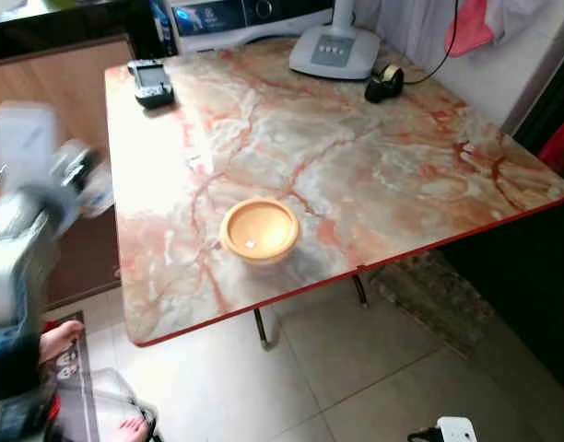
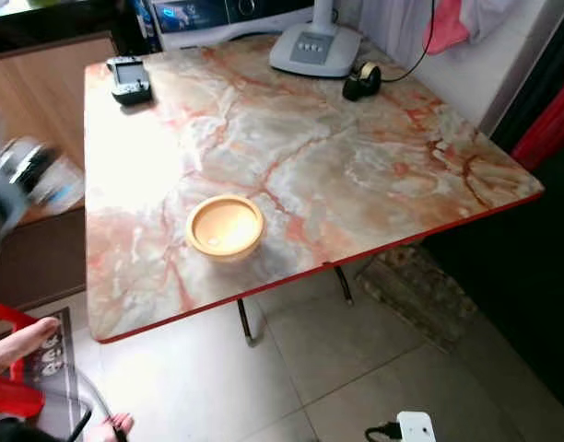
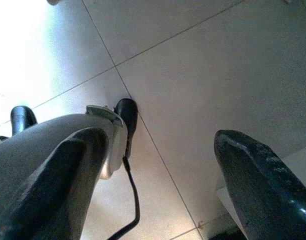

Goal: Restocking fridge

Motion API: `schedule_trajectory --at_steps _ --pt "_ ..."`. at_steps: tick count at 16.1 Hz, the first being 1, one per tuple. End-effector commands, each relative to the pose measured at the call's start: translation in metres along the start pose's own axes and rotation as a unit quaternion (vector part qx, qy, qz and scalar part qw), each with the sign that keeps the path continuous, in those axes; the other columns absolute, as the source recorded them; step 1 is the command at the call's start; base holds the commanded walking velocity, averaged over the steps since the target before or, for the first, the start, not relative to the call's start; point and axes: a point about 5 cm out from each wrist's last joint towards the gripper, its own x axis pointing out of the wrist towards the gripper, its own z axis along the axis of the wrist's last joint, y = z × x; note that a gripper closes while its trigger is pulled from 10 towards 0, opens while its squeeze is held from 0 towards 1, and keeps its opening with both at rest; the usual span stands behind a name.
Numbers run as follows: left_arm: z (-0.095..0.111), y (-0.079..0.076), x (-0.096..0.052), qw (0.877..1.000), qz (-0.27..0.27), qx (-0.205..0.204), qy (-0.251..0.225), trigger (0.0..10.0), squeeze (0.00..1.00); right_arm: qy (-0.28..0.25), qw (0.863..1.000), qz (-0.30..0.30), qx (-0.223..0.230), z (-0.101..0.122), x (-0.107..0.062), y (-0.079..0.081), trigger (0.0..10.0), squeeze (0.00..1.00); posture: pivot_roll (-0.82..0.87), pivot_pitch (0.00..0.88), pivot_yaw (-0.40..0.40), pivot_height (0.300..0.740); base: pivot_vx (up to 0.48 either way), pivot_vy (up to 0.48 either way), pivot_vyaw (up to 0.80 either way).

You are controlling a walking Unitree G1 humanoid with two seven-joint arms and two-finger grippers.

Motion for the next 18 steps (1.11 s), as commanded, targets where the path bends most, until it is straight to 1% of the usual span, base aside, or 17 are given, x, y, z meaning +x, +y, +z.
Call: schedule_trajectory --at_steps 1,2,3,4,5,6,7,8,9,10,11,13,14,15,16,17,18 --pt "-0.013 0.015 -0.003 0.999 0.042 0.006 0.007 10.0 0.00 0.014 1.000 0.001 0.001 -0.007 -0.002 -0.001 10.0 0.00 0.12 0.149 -0.028 0.740 0.000 0.000 0.00" --pt "-0.039 0.022 -0.009 0.998 0.061 0.007 0.028 10.0 0.00 0.014 1.000 0.001 0.001 -0.007 -0.002 -0.001 10.0 0.00 0.12 0.150 -0.026 0.740 0.000 0.000 0.00" --pt "-0.061 0.026 -0.016 0.996 0.078 0.018 0.045 10.0 0.00 0.014 1.000 0.001 0.001 -0.007 -0.002 -0.001 10.0 0.00 0.12 0.148 -0.025 0.740 0.000 0.000 0.00" --pt "-0.079 0.027 -0.021 0.994 0.090 0.026 0.060 10.0 0.00 0.014 1.000 0.002 0.001 -0.007 -0.002 -0.001 10.0 0.00 0.12 0.149 -0.025 0.740 0.000 0.000 0.00" --pt "-0.096 0.028 -0.026 0.992 0.109 0.018 0.068 10.0 0.00 0.013 1.000 0.001 0.002 -0.007 -0.001 -0.001 10.0 0.00 0.11 0.150 -0.024 0.740 0.000 0.000 0.00" --pt "-0.114 0.023 -0.033 0.992 0.108 0.015 0.069 10.0 0.00 0.012 1.000 0.001 0.003 -0.007 -0.001 -0.001 10.0 0.00 0.11 0.153 -0.022 0.740 0.000 0.000 0.00" --pt "-0.130 0.015 -0.037 0.992 0.087 0.030 0.080 10.0 0.00 0.012 1.000 0.001 0.004 -0.007 -0.001 0.000 10.0 0.00 0.11 0.153 -0.020 0.740 0.000 0.000 0.00" --pt "-0.151 0.006 -0.044 0.993 0.061 0.035 0.094 10.0 0.00 0.011 1.000 0.000 0.004 -0.007 -0.001 0.000 10.0 0.00 0.10 0.153 -0.018 0.740 0.000 0.000 0.00" --pt "-0.166 -0.001 -0.051 0.993 0.046 0.034 0.105 10.0 0.00 0.011 1.000 0.000 0.006 -0.007 -0.001 0.000 10.0 0.00 0.10 0.152 -0.018 0.740 0.000 0.000 0.00" --pt "-0.184 -0.007 -0.058 0.991 0.039 0.031 0.127 10.0 0.00 0.010 1.000 -0.001 0.006 -0.007 -0.001 -0.001 10.0 0.00 0.10 0.150 -0.015 0.740 0.000 0.000 0.00" --pt "-0.196 -0.011 -0.062 0.989 0.039 0.036 0.136 10.0 0.00 0.010 1.000 -0.001 0.006 -0.007 -0.001 -0.001 10.0 0.00 0.10 0.150 -0.014 0.740 0.000 0.000 0.00" --pt "-0.209 -0.016 -0.069 0.988 0.031 0.045 0.144 10.0 0.00 0.010 1.000 -0.001 0.007 -0.008 -0.002 0.000 10.0 0.00 0.08 0.148 -0.012 0.740 0.000 0.000 0.00" --pt "-0.223 -0.023 -0.076 0.985 0.021 0.047 0.162 10.0 0.00 0.010 1.000 -0.002 0.008 -0.008 -0.002 -0.001 10.0 0.00 0.08 0.146 -0.011 0.740 0.000 0.000 0.00" --pt "-0.245 -0.027 -0.085 0.978 0.024 0.049 0.203 10.0 0.00 0.010 1.000 -0.002 0.009 -0.008 -0.002 0.000 10.0 0.00 0.08 0.141 -0.013 0.740 0.000 0.000 0.00" --pt "-0.253 -0.029 -0.088 0.976 0.020 0.041 0.211 10.0 0.00 0.010 1.000 -0.002 0.009 -0.009 -0.002 0.000 10.0 0.00 0.07 0.138 -0.013 0.740 0.000 0.000 0.00" --pt "-0.262 -0.036 -0.093 0.973 0.007 0.035 0.226 10.0 0.00 0.011 1.000 -0.002 0.009 -0.009 -0.002 0.000 10.0 0.00 0.07 0.133 -0.012 0.740 0.000 0.000 0.00" --pt "-0.272 -0.043 -0.099 0.969 -0.011 0.038 0.244 10.0 0.00 0.011 1.000 -0.002 0.010 -0.010 -0.002 -0.001 10.0 0.00 0.07 0.128 -0.010 0.740 0.000 0.000 0.00"
